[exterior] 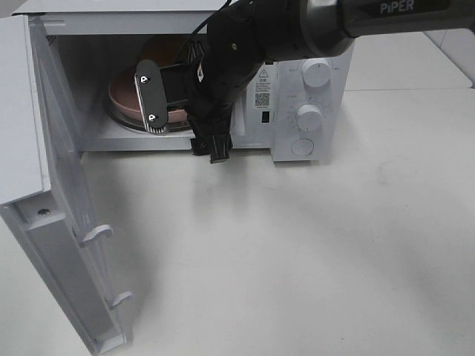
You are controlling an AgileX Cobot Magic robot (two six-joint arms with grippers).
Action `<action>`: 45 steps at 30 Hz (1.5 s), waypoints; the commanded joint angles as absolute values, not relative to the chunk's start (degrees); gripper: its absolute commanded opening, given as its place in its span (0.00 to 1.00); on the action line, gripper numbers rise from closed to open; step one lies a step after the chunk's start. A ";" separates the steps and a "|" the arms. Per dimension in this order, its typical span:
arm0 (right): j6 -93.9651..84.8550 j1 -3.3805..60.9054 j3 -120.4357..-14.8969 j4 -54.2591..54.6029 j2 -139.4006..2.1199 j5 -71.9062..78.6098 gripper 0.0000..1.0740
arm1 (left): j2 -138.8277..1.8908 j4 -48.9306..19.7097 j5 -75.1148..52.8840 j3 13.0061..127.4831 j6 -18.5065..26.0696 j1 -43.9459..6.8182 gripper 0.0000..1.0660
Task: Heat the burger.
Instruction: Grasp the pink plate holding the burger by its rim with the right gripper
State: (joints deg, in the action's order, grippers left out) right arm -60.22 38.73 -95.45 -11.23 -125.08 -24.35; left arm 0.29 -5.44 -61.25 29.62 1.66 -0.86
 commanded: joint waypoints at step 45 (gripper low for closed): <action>-60.39 37.70 -111.90 -12.78 -139.92 -26.36 0.00 | 1.26 -5.79 -61.25 29.62 1.72 -0.63 0.92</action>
State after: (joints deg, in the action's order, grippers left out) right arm -60.22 37.99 -112.07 -13.06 -139.63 -25.15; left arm 0.29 -5.44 -61.25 29.62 1.66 -0.86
